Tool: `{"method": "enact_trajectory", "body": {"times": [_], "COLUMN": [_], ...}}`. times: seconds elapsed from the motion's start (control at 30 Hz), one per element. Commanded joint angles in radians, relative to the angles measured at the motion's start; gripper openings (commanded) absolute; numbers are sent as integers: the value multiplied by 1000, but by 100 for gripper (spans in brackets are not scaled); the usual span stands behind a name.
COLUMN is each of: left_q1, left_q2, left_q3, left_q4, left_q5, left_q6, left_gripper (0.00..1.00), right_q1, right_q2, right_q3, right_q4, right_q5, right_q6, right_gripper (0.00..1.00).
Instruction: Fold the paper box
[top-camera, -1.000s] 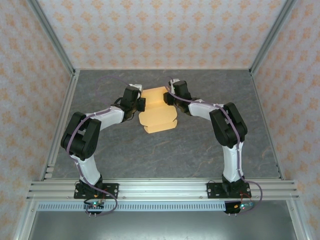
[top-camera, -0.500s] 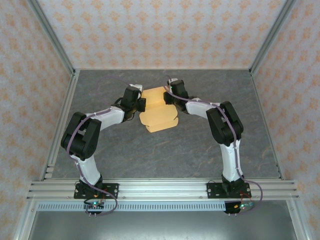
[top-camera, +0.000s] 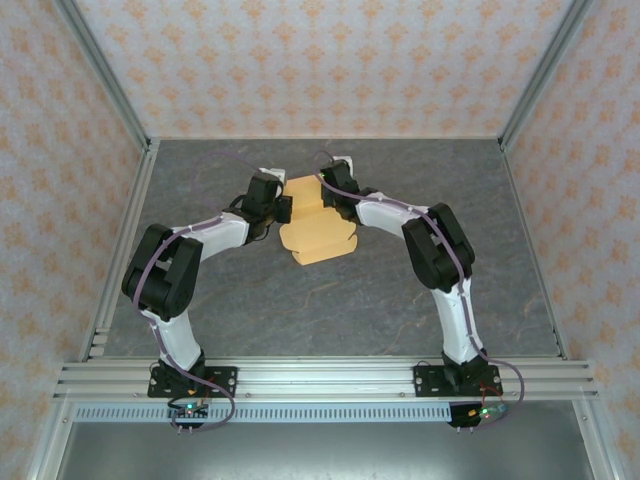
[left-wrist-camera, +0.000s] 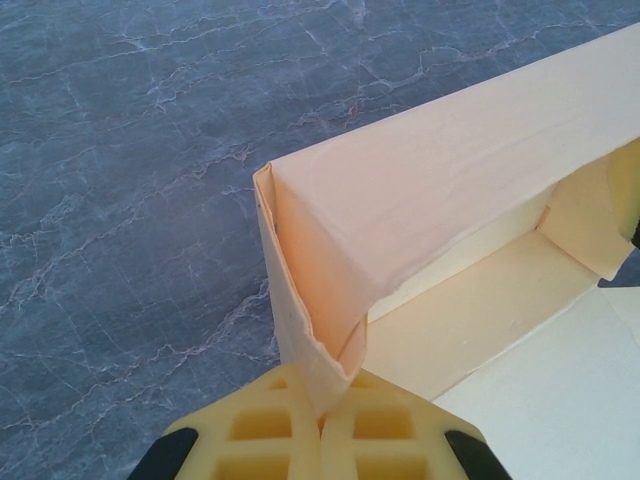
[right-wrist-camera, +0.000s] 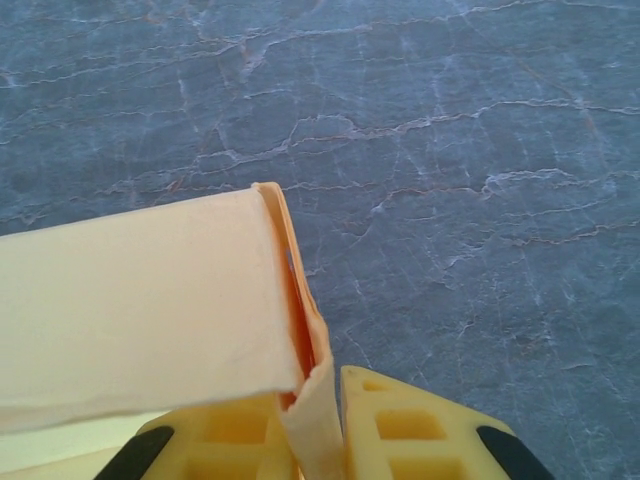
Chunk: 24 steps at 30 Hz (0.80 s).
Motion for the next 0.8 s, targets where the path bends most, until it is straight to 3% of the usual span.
{"method": "enact_trajectory", "body": {"times": [0.0,0.13,0.43,0.77], "left_q1": [-13,-13,-13,-13], "left_q2": [7,9,8,14], "left_q3": [23,24,29,40], "left_q4": [-18,-19,-39,-54], "left_q5": [26,23,-10,-19], "left_q6": [8,8,7,1], "left_gripper": [0,0,0,0], "right_q1": [-1,0,-38,-67], "right_q2": [39,51,-51,-150], "right_q3": [53,71,-44,-147], "right_q4": [-114,-136,-15,17], "right_q5": [169,176,-74,-245], "right_q6": [44,54,4,-40], "right_gripper": [15,15,33,51]}}
